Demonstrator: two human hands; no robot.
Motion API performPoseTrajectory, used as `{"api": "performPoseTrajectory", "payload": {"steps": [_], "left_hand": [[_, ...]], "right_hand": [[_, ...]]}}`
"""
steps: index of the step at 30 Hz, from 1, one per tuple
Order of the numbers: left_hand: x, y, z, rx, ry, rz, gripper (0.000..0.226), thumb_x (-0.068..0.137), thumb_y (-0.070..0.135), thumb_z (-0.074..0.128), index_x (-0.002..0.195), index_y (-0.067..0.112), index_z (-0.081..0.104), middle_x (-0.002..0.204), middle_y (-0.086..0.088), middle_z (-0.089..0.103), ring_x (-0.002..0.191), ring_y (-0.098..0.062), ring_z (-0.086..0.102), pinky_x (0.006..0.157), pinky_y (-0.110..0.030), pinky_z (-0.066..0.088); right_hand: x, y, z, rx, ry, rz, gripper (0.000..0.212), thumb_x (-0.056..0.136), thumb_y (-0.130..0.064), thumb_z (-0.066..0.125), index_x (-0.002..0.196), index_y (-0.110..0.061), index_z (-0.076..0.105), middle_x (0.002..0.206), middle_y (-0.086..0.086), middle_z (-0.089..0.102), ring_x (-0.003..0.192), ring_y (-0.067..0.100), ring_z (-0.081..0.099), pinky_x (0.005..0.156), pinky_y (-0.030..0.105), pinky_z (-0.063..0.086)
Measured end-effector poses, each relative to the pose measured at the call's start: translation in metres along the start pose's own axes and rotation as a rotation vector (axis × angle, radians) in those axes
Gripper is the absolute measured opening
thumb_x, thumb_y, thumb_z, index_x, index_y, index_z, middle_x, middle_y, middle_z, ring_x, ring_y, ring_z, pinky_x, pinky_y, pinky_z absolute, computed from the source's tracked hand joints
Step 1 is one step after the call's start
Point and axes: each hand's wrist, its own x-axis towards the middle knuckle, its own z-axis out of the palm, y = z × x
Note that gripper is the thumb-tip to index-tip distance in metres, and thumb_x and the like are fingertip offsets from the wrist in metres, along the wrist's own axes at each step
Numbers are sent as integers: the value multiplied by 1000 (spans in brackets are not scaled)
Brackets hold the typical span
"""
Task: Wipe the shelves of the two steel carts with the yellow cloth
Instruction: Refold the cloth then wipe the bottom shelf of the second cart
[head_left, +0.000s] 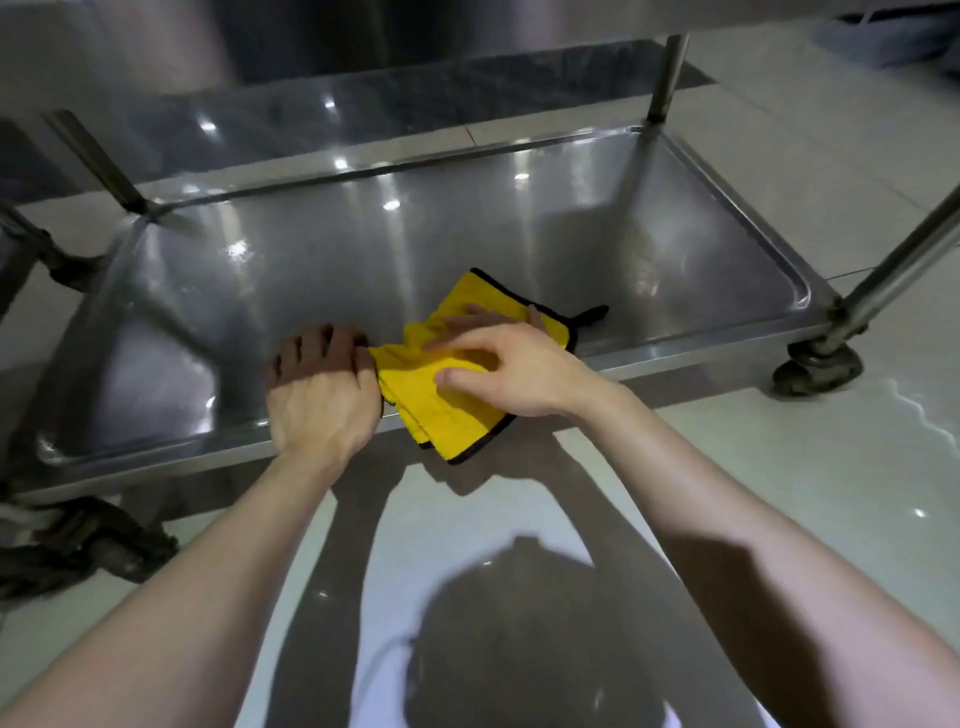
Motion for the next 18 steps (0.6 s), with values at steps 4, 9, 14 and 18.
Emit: {"api": "performPoseTrajectory", "payload": {"steps": [4, 9, 14, 18], "left_hand": [[-1, 0, -3, -18, -4, 4, 41, 98, 37, 37, 117, 23, 71, 130, -12, 64, 118, -39, 56, 102, -50, 41], [2, -8, -1, -39, 10, 7, 42, 97, 37, 37, 117, 24, 71, 131, -10, 64, 119, -38, 57, 102, -49, 41], [5, -11, 0, -48, 10, 29, 36, 101, 39, 39, 116, 26, 69, 128, -11, 64, 117, -40, 57, 102, -51, 43], [8, -4, -3, -8, -53, 26, 31, 102, 43, 48, 113, 23, 68, 125, -12, 63, 117, -40, 56, 103, -51, 44]], "right_hand": [[27, -33, 32, -239, 67, 340, 95, 90, -91, 29, 169, -40, 17, 178, 16, 15, 164, 42, 3, 123, 75, -3], [9, -27, 54, -401, 103, 94, 92, 87, -95, 27, 163, -45, 38, 177, 17, 21, 165, 40, 9, 126, 71, 1], [-42, 59, 8, -520, 117, -153, 81, 83, -75, 63, 157, -46, 46, 173, 1, 37, 161, 29, 29, 128, 60, 19], [-93, 147, -60, -479, 200, 132, 95, 71, -91, 57, 156, -48, 45, 172, -4, 37, 161, 26, 28, 128, 61, 17]]}}
